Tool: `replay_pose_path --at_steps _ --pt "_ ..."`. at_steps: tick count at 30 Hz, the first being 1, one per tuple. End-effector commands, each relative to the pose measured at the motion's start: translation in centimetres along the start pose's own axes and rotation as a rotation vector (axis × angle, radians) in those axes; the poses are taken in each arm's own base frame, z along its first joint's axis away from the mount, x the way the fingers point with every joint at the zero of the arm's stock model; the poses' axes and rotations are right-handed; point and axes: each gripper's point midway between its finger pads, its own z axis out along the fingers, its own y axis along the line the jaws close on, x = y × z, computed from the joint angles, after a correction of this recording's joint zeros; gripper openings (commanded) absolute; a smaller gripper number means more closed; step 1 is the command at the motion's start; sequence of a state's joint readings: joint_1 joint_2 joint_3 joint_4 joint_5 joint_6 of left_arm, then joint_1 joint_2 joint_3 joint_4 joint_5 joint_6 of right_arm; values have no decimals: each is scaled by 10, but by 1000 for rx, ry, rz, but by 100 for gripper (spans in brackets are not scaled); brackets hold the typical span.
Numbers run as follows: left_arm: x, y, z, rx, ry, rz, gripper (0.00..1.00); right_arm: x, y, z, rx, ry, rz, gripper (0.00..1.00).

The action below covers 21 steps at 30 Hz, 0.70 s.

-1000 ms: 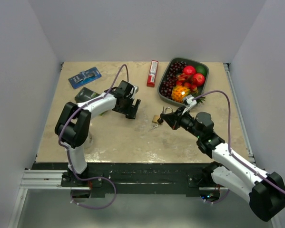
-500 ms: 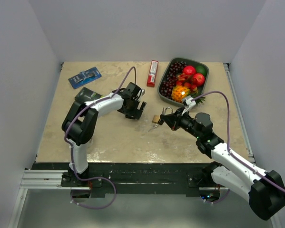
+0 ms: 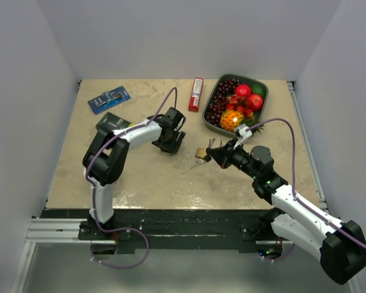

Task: Unlock with the key

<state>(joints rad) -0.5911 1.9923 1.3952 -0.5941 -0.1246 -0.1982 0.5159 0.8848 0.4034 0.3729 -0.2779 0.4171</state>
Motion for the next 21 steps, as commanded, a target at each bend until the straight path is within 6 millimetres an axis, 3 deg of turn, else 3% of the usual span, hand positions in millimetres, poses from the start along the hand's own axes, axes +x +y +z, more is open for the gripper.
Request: replay_pose_path --at_steps 1,10,16,19,20,21 --pt "-9 -1 2 -3 -12 6 73 -12 2 -1 -8 -51 -34 0" --pt "-14 -9 6 30 -15 -13 77 -10 1 -1 -4 -46 -33 0" --pt "-10 -4 11 2 2 -11 69 -8 -1 -2 3 -45 -38 0" --pt "-7 -5 13 8 13 -8 51 -6 -2 -3 6 -39 -40 0" --pt "-7 -7 13 15 12 -7 37 -8 -2 -3 10 -42 -44 0" --pt "-6 -10 14 34 17 -8 30 -9 -3 -3 17 -45 -49 0"
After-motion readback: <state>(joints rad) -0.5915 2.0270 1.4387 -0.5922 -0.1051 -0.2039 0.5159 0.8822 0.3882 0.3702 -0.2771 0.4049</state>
